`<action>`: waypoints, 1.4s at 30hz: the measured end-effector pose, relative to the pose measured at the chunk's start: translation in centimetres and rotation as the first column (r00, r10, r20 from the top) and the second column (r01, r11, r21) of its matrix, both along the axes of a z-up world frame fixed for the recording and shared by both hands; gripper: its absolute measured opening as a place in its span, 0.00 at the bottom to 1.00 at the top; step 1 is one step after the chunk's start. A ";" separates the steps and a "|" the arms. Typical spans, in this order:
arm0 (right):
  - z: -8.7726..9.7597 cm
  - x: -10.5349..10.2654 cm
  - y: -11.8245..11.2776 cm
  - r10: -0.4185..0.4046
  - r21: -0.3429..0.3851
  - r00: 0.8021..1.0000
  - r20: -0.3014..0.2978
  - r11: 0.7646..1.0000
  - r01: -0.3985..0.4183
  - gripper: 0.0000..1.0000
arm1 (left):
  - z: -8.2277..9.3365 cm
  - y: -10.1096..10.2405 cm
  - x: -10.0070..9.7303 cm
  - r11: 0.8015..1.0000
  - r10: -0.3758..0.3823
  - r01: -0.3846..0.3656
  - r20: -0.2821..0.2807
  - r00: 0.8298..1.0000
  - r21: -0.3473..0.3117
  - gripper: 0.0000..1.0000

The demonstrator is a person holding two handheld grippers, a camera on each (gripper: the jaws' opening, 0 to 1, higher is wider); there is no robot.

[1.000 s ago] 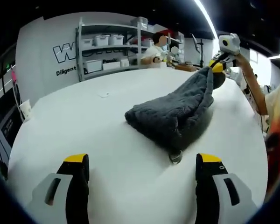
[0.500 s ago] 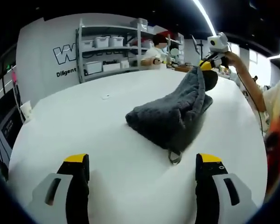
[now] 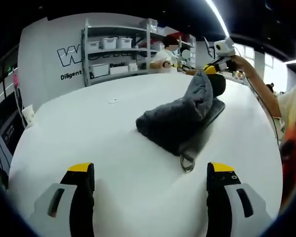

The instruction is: Open the folded towel by lifting each exposed corner and separating the folded layers until the towel lies flat within the target outline without major curled edges

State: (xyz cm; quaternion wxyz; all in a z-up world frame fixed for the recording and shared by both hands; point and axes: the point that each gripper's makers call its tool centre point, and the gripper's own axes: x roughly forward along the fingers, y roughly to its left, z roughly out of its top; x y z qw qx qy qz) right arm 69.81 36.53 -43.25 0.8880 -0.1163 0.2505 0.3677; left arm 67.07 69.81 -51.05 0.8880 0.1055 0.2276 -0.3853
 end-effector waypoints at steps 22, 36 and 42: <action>-5.0 4.0 -2.4 -0.131 0.219 0.984 -0.124 0.963 0.156 0.00 | -0.3 0.1 -0.2 1.000 -0.002 0.002 -0.016 1.000 0.009 0.92; -6.2 3.5 -2.2 -0.116 0.127 0.991 -0.064 0.984 0.123 0.01 | -0.7 0.2 -0.1 1.000 0.001 0.000 -0.033 0.999 0.015 0.92; -5.5 3.8 -2.6 -0.069 -0.001 0.997 0.029 0.998 0.069 0.04 | -1.0 0.3 0.1 1.000 0.005 -0.004 -0.042 0.999 0.020 0.92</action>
